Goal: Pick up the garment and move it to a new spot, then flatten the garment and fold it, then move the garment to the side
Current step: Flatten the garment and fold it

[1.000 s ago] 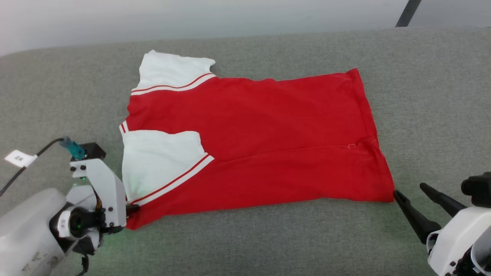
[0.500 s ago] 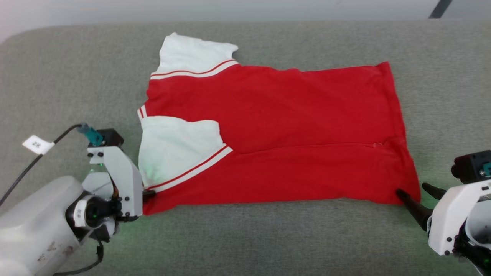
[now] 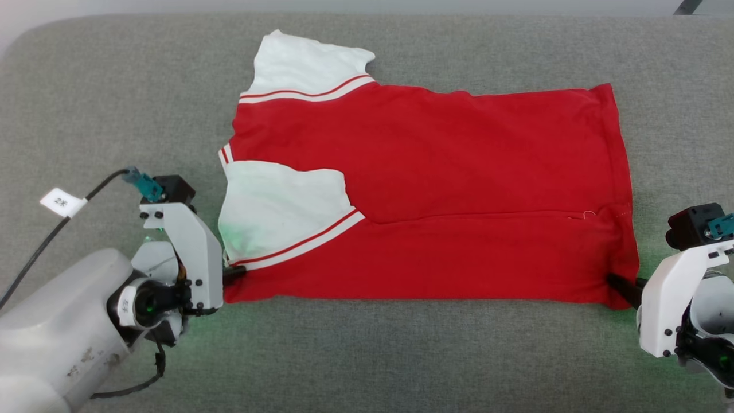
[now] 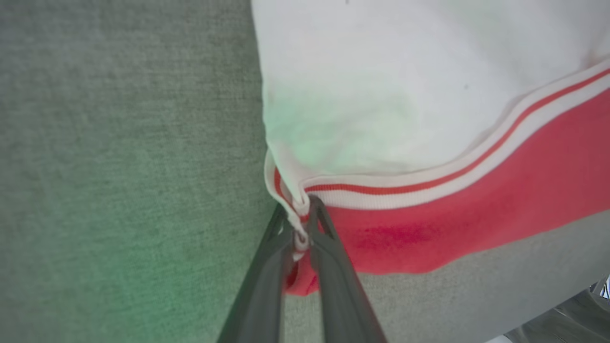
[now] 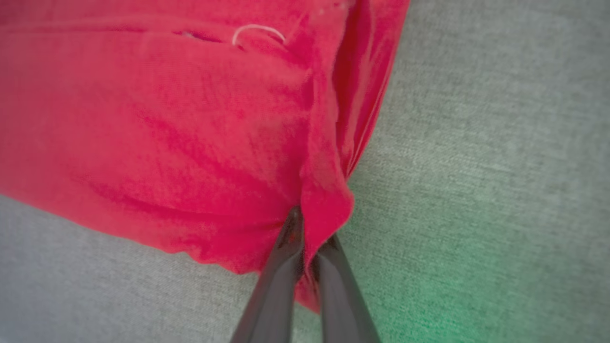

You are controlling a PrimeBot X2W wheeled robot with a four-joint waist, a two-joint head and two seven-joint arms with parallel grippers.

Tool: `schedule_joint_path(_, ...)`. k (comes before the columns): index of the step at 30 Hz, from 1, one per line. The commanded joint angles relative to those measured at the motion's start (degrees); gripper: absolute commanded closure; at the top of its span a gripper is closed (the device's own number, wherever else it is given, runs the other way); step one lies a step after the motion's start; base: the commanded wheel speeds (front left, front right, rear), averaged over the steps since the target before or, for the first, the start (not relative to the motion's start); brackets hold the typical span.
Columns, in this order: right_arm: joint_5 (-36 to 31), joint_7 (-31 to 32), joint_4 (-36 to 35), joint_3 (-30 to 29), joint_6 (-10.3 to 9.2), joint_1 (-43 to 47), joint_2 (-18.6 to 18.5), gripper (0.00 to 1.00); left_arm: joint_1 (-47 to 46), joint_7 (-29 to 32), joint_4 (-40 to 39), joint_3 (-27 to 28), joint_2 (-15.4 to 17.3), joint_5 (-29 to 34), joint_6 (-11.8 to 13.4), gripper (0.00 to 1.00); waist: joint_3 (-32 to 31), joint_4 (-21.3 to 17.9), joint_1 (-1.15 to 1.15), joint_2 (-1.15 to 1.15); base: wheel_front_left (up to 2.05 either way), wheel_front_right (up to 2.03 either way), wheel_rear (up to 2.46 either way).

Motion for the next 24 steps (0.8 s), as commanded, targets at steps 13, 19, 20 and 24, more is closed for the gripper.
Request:
schedule_joint_path(13, 1.69, 1.72, 0.48, -1.45, -0.07, 1.71, -1.78, 1.0, 0.3, -0.2, 1.49, 0.29, 0.34, -0.29, -0.7, 1.0, -1.98, 0.3, 0.0, 0.0, 0.0, 0.0, 0.0)
schedule_joint_path(19, 2.26, 3.71, -2.75, -2.87, -0.06, 3.02, -2.36, 1.0, -0.63, 0.69, -2.38, 0.33, 2.99, 0.73, 0.5, 1.0, -3.78, 0.86, 0.0, 0.0, 0.0, 0.0, 0.0)
schedule_joint_path(20, 2.26, 3.71, -2.75, -2.87, -0.06, 3.02, -2.36, 1.0, -0.63, 0.69, -2.38, 0.33, 2.99, 0.73, 0.5, 1.0, -3.78, 0.86, 0.0, 0.0, 0.0, 0.0, 0.0)
schedule_joint_path(24, 2.17, 5.29, -4.82, -3.86, -0.06, 4.18, -2.79, 1.0, -0.13, 1.49, -5.36, 0.13, 4.64, 0.83, 1.84, 1.0, -4.67, 1.19, 0.0, 0.0, 0.0, 0.0, 0.0)
